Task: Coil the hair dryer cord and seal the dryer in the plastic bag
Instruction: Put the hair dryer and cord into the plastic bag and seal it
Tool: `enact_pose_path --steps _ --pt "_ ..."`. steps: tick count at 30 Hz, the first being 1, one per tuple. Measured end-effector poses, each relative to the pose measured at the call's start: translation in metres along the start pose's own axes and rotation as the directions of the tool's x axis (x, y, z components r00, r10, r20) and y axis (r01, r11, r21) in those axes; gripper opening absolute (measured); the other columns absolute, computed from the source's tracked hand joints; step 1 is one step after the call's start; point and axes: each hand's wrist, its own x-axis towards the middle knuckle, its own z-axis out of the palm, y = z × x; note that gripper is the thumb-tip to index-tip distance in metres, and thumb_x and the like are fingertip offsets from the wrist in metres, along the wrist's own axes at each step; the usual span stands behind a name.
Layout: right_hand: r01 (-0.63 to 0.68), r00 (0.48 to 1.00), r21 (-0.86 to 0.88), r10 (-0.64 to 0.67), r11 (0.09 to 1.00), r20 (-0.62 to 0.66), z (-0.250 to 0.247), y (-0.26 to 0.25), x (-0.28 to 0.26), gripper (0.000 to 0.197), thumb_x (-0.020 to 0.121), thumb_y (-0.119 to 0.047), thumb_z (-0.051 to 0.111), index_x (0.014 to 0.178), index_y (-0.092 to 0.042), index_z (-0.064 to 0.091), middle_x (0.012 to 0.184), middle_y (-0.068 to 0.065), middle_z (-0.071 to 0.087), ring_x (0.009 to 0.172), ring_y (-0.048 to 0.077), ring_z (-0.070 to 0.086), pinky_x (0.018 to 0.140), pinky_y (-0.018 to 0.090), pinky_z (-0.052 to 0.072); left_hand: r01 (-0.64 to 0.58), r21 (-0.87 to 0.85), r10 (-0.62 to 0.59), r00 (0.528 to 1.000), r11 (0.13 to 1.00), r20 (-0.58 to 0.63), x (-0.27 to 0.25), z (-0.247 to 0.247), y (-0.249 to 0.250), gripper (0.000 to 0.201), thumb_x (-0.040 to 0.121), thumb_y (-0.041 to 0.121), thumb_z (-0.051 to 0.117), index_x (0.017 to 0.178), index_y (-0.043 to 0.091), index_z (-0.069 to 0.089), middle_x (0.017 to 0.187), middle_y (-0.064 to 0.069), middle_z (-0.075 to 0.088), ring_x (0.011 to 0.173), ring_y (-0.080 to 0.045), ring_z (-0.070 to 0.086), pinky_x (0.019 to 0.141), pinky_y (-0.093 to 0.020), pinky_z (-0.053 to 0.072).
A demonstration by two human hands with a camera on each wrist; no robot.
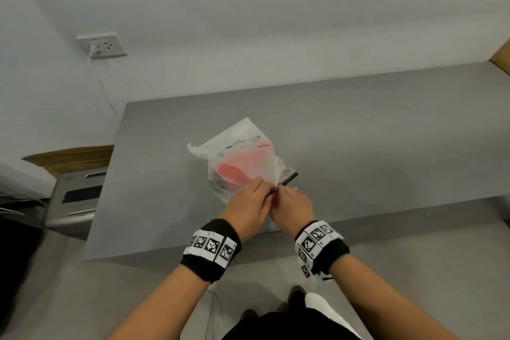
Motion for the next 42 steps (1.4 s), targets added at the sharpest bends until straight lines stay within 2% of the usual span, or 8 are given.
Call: enact_pose_path --steps 7,11,18,24,28,35,39,42 --pt "-0.126 0.983 0.199 0.149 0.972 -0.104 -0.011 0.007 0.003 0.032 0.087 -0.048 0.059 0.089 -0.016 0.064 0.092 0.006 0.07 0.092 0.031 0.064 0.075 0.036 0.045 0.297 0.286 -0.277 0.955 0.911 -0.11 -0.009 -0.003 -0.027 0.05 0.086 0.037 0.069 0.132 0.024 0.051 0.121 -0.001 0.052 0.11 -0.021 0.05 0.087 -0.038 0.046" --pt "-0.138 0.981 0.351 0.177 0.926 -0.082 -0.011 0.007 0.003 0.025 0.09 -0.043 0.058 0.081 -0.02 0.057 0.08 0.001 0.062 0.08 0.027 0.057 0.071 0.033 0.039 0.399 0.234 -0.377 0.916 0.887 -0.135 -0.008 -0.002 -0.043 0.035 0.095 0.015 0.055 0.129 0.018 0.052 0.126 -0.005 0.059 0.115 -0.025 0.055 0.093 -0.04 0.046" --pt "-0.128 0.981 0.428 0.178 0.895 -0.079 -0.011 -0.001 0.004 0.022 0.088 -0.038 0.059 0.084 -0.017 0.062 0.076 0.0 0.063 0.074 0.026 0.058 0.067 0.033 0.041 0.556 0.202 -0.502 0.824 0.806 -0.263 -0.002 -0.012 -0.056 0.027 0.089 0.03 0.066 0.106 0.016 0.051 0.109 -0.005 0.053 0.1 -0.027 0.054 0.08 -0.044 0.051" --pt "-0.176 0.976 0.462 0.214 0.869 -0.031 -0.014 -0.009 0.008 0.015 0.086 -0.019 0.062 0.073 -0.013 0.06 0.079 0.01 0.069 0.07 0.028 0.058 0.063 0.032 0.042 0.156 0.079 -0.161 0.985 0.985 0.06 -0.012 0.002 -0.012 0.012 0.1 0.019 0.051 0.105 0.009 0.055 0.097 -0.008 0.057 0.083 -0.028 0.054 0.072 -0.038 0.045" --pt "-0.122 0.985 0.381 0.159 0.916 -0.067 -0.007 -0.01 0.011 0.02 0.085 -0.013 0.058 0.065 -0.012 0.055 0.063 0.009 0.061 0.059 0.026 0.052 0.054 0.034 0.046 0.032 0.029 -0.036 0.991 0.999 0.129 -0.023 0.008 0.016 0.015 0.1 0.02 0.049 0.1 0.005 0.055 0.097 -0.011 0.058 0.077 -0.022 0.048 0.069 -0.028 0.036" --pt "-0.066 0.998 0.081 0.066 0.995 -0.006 -0.005 -0.016 0.003 0.027 0.099 -0.014 0.045 0.117 -0.012 0.065 0.121 0.011 0.068 0.112 0.032 0.064 0.093 0.036 0.051 0.138 0.127 -0.143 0.989 0.982 0.032 -0.01 -0.015 0.021 0.024 0.094 0.04 0.055 0.108 0.021 0.049 0.098 0.006 0.049 0.083 -0.015 0.052 0.069 -0.026 0.043" --pt "-0.037 0.999 -0.054 0.037 0.998 -0.002 -0.004 -0.017 0.005 0.028 0.096 -0.015 0.049 0.123 -0.013 0.057 0.129 0.013 0.059 0.107 0.034 0.067 0.089 0.04 0.054 0.28 0.117 -0.28 0.96 0.953 -0.018 0.025 -0.017 0.021 0.052 0.09 0.042 0.062 0.132 0.02 0.041 0.133 -0.001 0.05 0.121 -0.019 0.05 0.104 -0.038 0.047" --pt "0.017 0.999 -0.147 -0.01 0.989 0.042 0.002 -0.017 0.0 0.048 0.099 -0.018 0.05 0.144 -0.01 0.036 0.141 0.014 0.044 0.097 0.036 0.069 0.083 0.041 0.054 0.321 0.181 -0.327 0.945 0.93 0.0 0.048 -0.017 0.022 0.04 0.093 0.037 0.06 0.129 0.024 0.047 0.131 0.001 0.053 0.119 -0.019 0.053 0.098 -0.035 0.046"
